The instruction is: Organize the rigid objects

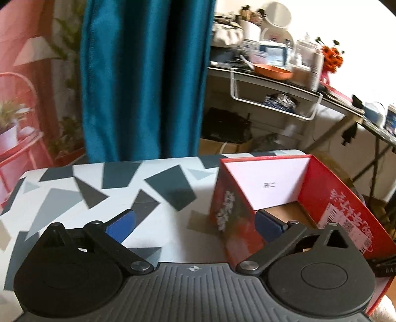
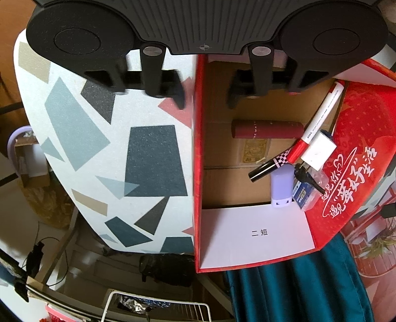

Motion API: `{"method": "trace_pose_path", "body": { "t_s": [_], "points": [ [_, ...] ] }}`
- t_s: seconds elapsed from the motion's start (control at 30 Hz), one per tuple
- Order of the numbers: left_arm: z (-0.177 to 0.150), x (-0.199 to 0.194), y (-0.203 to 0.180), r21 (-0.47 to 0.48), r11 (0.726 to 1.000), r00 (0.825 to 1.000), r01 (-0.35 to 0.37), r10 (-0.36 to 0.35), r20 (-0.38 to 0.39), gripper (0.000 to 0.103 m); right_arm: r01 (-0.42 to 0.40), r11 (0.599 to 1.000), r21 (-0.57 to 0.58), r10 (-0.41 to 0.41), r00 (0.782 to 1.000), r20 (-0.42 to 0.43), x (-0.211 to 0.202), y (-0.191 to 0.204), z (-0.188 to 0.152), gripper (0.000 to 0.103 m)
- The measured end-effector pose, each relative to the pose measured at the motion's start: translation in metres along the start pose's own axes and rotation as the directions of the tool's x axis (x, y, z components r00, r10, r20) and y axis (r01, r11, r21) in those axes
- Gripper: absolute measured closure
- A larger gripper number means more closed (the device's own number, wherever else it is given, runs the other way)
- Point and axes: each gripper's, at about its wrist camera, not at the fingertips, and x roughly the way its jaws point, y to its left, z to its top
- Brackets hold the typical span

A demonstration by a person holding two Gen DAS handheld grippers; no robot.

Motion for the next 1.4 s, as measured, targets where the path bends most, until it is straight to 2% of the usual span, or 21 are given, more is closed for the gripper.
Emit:
{"method": "trace_pose_path", "body": {
  "t_s": [0.13,0.23,0.3,0.33,0.43,0.53,0.7,0.8,0.93,1.13,1.23,1.3,1.4],
  "points": [
    [0.002,-0.012,0.008,-0.045,0.998,0.999,-0.054,0.054,0.000,0.000,0.018,1.000,0.001,-0.018,1.000,0.024,-0.007,0.001,0.007,0.034],
    [0.004,-0.026,0.013,-0.059,0.993,0.995,-0.103,0.103,0.011,0.000,0.039,0.999,0.006,-0.039,0.998,0.045,-0.014,0.000,0.013,0.017],
    [0.005,-0.037,0.015,-0.069,0.990,0.992,-0.125,0.127,0.024,0.000,0.051,0.999,0.002,-0.051,0.996,0.066,-0.021,0.000,0.017,0.002],
    [0.006,-0.042,0.017,-0.074,0.988,0.990,-0.133,0.136,0.031,0.000,0.054,0.999,0.002,-0.054,0.996,0.074,-0.024,0.000,0.019,0.000],
    [0.009,-0.059,0.017,-0.082,0.984,0.986,-0.157,0.161,0.044,0.000,0.053,0.999,0.006,-0.053,0.994,0.095,-0.036,0.002,0.027,0.000],
    [0.012,-0.075,0.013,-0.079,0.973,0.974,-0.216,0.220,0.048,0.000,0.056,0.998,-0.007,-0.054,0.991,0.123,-0.050,0.007,0.035,0.000],
    [0.019,-0.106,-0.002,-0.056,0.933,0.931,-0.355,0.358,0.075,0.000,0.039,0.999,-0.025,-0.034,0.983,0.178,-0.078,0.018,0.043,0.000],
    [0.023,-0.124,-0.010,-0.049,0.932,0.928,-0.358,0.361,0.090,0.000,0.032,0.999,-0.035,-0.024,0.977,0.211,-0.096,0.026,0.048,0.000],
    [0.028,-0.148,-0.022,-0.036,0.941,0.937,-0.336,0.338,0.087,0.000,0.033,0.999,-0.044,-0.020,0.966,0.257,-0.125,0.039,0.053,0.000],
    [0.026,-0.193,-0.040,-0.073,0.936,0.924,-0.345,0.352,0.152,0.000,0.013,0.998,-0.063,0.010,0.937,0.350,-0.177,0.060,0.049,0.000],
    [0.023,-0.212,-0.051,-0.060,0.945,0.931,-0.321,0.326,0.162,0.000,0.002,0.998,-0.063,0.023,0.923,0.384,-0.199,0.069,0.041,0.000],
    [0.019,-0.225,-0.062,-0.037,0.943,0.926,-0.330,0.331,0.179,0.000,-0.008,0.998,-0.063,0.032,0.917,0.398,-0.211,0.073,0.034,0.000],
    [0.012,-0.243,-0.072,-0.041,0.933,0.910,-0.358,0.358,0.208,0.000,-0.013,0.998,-0.066,0.040,0.905,0.423,-0.231,0.079,0.021,0.000]
  ]
}}
